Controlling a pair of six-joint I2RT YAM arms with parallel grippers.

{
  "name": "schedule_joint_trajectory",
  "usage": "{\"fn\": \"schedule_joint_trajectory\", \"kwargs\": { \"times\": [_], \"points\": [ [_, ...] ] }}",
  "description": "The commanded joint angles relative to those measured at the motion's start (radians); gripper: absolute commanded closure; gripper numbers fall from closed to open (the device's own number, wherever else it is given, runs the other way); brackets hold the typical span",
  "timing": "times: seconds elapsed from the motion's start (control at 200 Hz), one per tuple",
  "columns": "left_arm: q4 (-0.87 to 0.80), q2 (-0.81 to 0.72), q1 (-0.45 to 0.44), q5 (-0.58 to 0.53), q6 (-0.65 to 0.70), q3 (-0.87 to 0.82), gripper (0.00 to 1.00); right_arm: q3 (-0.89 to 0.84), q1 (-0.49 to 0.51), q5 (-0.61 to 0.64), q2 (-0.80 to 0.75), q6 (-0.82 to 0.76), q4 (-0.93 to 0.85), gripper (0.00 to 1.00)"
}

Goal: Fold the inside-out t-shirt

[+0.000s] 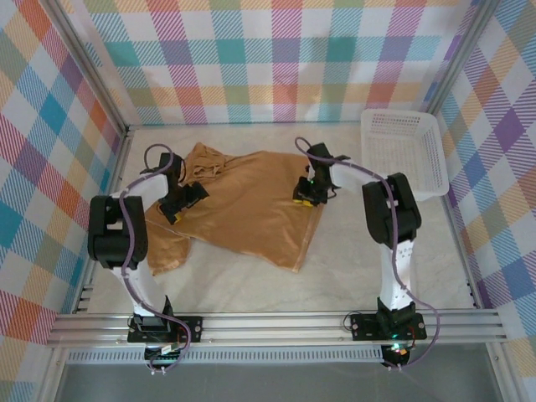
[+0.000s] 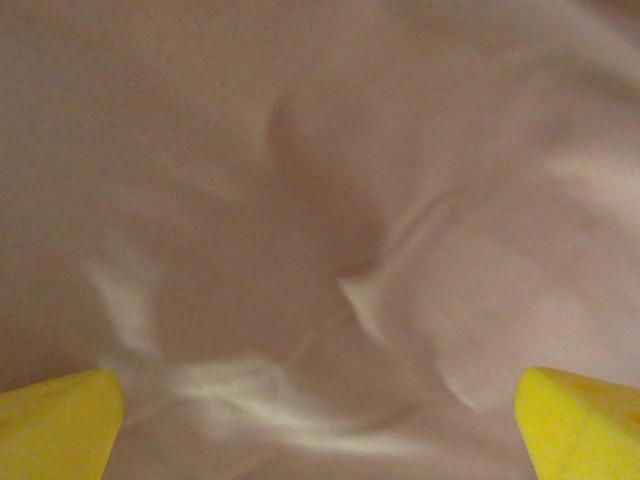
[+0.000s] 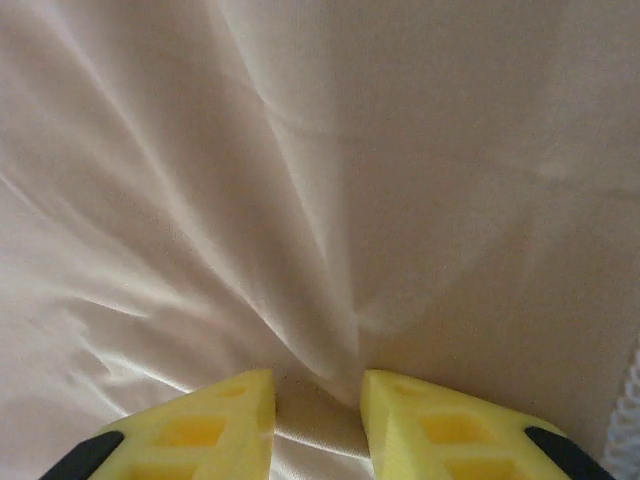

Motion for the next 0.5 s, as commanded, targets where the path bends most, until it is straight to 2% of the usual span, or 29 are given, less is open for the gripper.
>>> {"fn": "schedule_joint_trajectory", "kwargs": {
  "times": [0.0,0.13,0.24,0.38,0.495],
  "points": [
    [0.052,0.096,-0.006,-0.018,-0.008,0.104,0.02,-0.220,0.080,0.015,-0.087,0.068,0.000,0.70],
    [-0.010,0.243,-0.082,-0.021,0.017,0.309,0.02,-0.439,0.229,0.014,-0.287,0.191,0.081,0.72],
    [-0.075,0.345,-0.168,0.004,0.052,0.482,0.02,-0.481,0.348,0.044,-0.442,0.233,0.111,0.69],
    [-0.168,0.377,-0.222,-0.019,0.098,0.607,0.02,-0.396,0.325,0.207,-0.506,0.170,0.032,0.66],
    [-0.175,0.309,-0.204,-0.059,0.113,0.563,0.01,-0.292,0.249,0.155,-0.403,0.109,0.051,0.66]
  ]
}}
